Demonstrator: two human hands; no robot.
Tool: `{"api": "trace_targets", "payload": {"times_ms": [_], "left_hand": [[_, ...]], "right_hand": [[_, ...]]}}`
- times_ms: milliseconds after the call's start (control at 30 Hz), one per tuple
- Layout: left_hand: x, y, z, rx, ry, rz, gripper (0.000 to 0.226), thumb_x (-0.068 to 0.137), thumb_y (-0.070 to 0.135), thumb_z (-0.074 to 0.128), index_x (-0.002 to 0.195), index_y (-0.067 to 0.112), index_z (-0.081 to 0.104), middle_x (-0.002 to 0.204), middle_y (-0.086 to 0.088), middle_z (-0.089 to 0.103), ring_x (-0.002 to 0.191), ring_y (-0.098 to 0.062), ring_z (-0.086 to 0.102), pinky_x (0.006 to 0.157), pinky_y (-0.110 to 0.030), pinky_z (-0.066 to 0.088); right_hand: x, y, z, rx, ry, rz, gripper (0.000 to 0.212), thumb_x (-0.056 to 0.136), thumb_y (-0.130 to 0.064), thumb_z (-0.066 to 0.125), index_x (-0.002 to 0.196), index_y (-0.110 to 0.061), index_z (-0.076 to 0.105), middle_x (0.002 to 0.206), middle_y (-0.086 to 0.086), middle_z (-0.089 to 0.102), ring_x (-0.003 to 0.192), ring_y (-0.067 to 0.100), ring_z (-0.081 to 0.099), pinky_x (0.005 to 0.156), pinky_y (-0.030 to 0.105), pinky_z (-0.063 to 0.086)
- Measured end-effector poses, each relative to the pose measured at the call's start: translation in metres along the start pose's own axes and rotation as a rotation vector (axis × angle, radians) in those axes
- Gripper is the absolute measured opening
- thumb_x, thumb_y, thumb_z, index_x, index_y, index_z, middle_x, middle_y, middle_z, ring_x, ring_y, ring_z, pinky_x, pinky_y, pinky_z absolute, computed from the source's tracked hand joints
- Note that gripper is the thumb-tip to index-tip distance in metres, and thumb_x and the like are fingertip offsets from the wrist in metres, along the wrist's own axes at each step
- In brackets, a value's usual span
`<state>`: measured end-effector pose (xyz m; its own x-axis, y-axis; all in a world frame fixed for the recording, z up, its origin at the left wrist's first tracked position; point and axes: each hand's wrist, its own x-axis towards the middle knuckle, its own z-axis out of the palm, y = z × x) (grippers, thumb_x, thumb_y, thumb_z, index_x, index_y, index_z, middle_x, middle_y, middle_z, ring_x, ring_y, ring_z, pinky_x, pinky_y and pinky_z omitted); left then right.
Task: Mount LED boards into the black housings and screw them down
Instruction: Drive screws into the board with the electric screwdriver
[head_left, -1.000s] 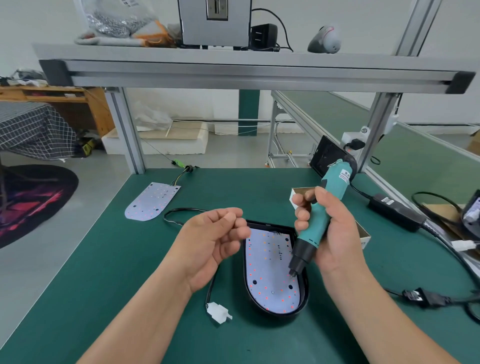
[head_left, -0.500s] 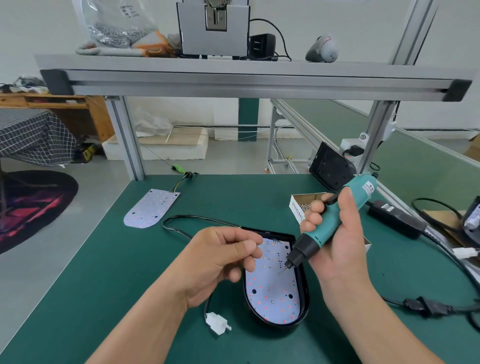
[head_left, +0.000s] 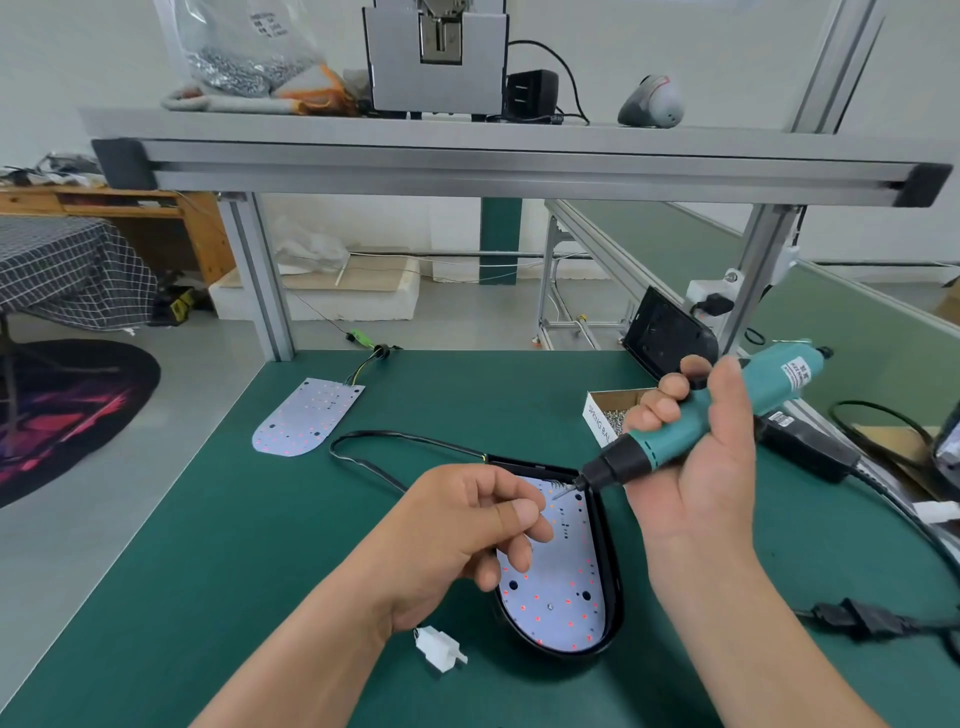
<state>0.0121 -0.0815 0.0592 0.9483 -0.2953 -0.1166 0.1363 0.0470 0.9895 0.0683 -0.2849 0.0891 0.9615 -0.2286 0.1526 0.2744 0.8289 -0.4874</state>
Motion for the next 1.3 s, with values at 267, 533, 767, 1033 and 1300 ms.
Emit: {"api": "trace_targets", "payload": {"times_ms": [267, 533, 767, 1033, 1300], "left_hand": [[0.0036, -0.0018, -0.0022, -0.012, 0.07, 0.042, 0.01, 0.103, 0.008, 0.066, 0.099, 0.008, 0.075, 0.09, -0.016, 0.077, 0.052, -0.016, 0.051, 0.046, -0.021, 0.041], [0.0054, -0.006, 0.0033, -0.061, 0.061, 0.03, 0.009, 0.105, 0.01, 0.065, 0.105, 0.003, 0.07, 0.089, -0.011, 0.077, 0.051, -0.011, 0.054, 0.044, -0.019, 0.039], [0.0056, -0.0059, 0.0019, -0.139, 0.052, -0.009, 0.012, 0.107, 0.012, 0.061, 0.106, 0.003, 0.07, 0.088, -0.011, 0.073, 0.055, -0.011, 0.051, 0.045, -0.019, 0.039], [0.0059, -0.0068, 0.003, -0.129, 0.04, 0.0, 0.011, 0.107, 0.01, 0.061, 0.106, 0.003, 0.069, 0.085, -0.01, 0.072, 0.054, -0.011, 0.052, 0.046, -0.02, 0.04], [0.0061, -0.0085, 0.0041, -0.113, 0.039, -0.015, 0.014, 0.107, 0.012, 0.061, 0.101, 0.005, 0.071, 0.082, -0.01, 0.07, 0.054, -0.012, 0.051, 0.047, -0.02, 0.042]], "right_hand": [[-0.0038, 0.0038, 0.0069, 0.01, -0.092, -0.015, 0.017, 0.1, -0.03, 0.067, 0.086, -0.021, 0.064, 0.079, -0.004, 0.053, 0.061, 0.009, 0.047, 0.059, 0.022, 0.046], [-0.0076, 0.0054, 0.0107, 0.015, -0.124, -0.035, 0.019, 0.102, -0.03, 0.065, 0.085, -0.021, 0.067, 0.08, -0.004, 0.054, 0.062, 0.009, 0.048, 0.061, 0.023, 0.046], [-0.0082, 0.0046, 0.0089, 0.008, -0.114, -0.026, 0.02, 0.102, -0.03, 0.064, 0.084, -0.021, 0.066, 0.08, -0.004, 0.053, 0.062, 0.009, 0.047, 0.061, 0.022, 0.046], [-0.008, 0.0043, 0.0077, 0.001, -0.124, -0.032, 0.023, 0.104, -0.03, 0.063, 0.082, -0.022, 0.067, 0.08, -0.004, 0.054, 0.063, 0.01, 0.047, 0.062, 0.022, 0.046], [-0.0089, 0.0043, 0.007, -0.018, -0.135, -0.027, 0.021, 0.103, -0.028, 0.063, 0.083, -0.022, 0.068, 0.08, -0.003, 0.055, 0.063, 0.009, 0.049, 0.063, 0.023, 0.046]]}}
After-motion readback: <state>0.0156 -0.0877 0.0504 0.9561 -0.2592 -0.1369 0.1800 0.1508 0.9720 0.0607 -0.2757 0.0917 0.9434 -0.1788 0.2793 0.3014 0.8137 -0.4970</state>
